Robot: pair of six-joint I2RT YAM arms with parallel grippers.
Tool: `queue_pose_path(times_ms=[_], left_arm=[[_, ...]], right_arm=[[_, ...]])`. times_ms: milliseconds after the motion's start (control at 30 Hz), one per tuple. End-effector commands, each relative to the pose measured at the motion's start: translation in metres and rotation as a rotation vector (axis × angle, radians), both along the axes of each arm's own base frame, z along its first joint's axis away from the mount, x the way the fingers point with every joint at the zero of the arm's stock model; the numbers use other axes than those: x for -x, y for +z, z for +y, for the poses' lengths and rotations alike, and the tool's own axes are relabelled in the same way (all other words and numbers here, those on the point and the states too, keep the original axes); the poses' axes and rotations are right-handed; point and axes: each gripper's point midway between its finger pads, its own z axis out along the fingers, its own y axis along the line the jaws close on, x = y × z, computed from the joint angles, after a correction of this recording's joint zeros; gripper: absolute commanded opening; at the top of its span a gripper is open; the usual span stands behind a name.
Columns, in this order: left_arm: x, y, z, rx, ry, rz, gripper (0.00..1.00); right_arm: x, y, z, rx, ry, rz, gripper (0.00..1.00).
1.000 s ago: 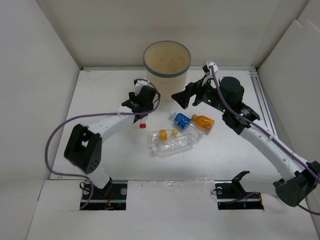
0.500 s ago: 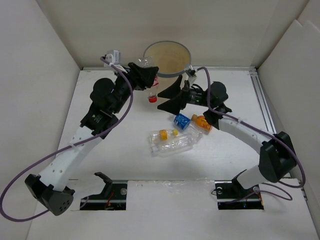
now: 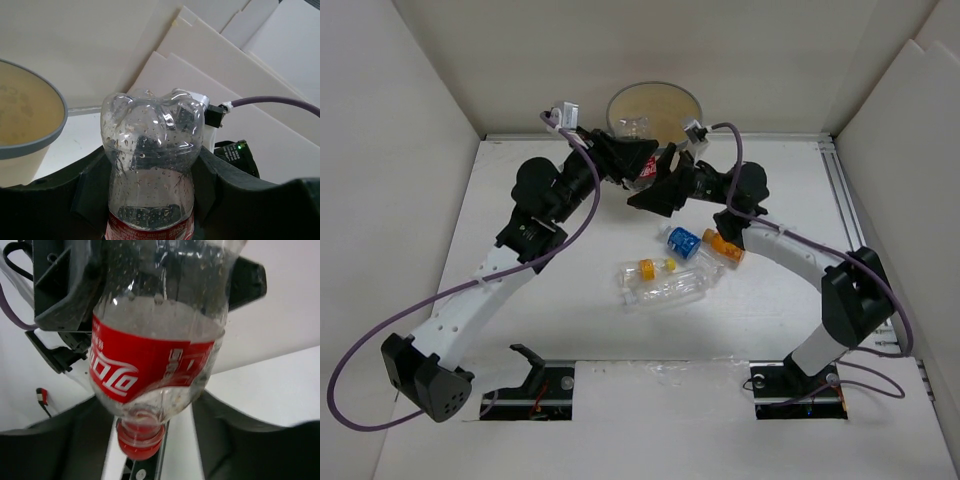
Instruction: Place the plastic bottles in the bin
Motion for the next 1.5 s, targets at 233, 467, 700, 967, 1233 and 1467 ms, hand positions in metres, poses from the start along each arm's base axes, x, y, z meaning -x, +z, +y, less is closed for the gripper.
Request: queue_pose_path(times_ms=[233, 467, 700, 967, 1233, 1467], left_arm=[[0.019, 0.031, 0.004, 0.068, -0.039, -0.107, 0.66], [0.006, 0.058, 0.051, 0.096, 0.219, -0.089, 1.0], [-0.014, 0.043, 0.124, 0.097, 0.618, 0.099, 1.0], [-0.015, -0.018, 0.122, -0.026, 0.622, 0.173, 1.0], [-0.022, -0.052, 0.103, -0.132, 0.553, 0.211, 1.0], [-0.034, -0.118, 0.068, -0.343, 0.44, 0.265, 1.0]], right_arm=[[-0.002, 0.029, 0.006, -0.048, -0.038, -0.053, 0.0], [-0.065, 0.015, 0.001, 0.079, -0.218, -0.041, 0.0], [-0.19, -0.003, -0.017, 0.257, -0.504, 0.028, 0.0], [-0.291, -0.03, -0.044, 0.416, -0.768, 0.091, 0.09], [-0.313, -0.041, -0.071, 0.483, -0.902, 0.104, 1.0], [-0.295, 0.022, -0.103, 0.421, -1.029, 0.042, 1.0]])
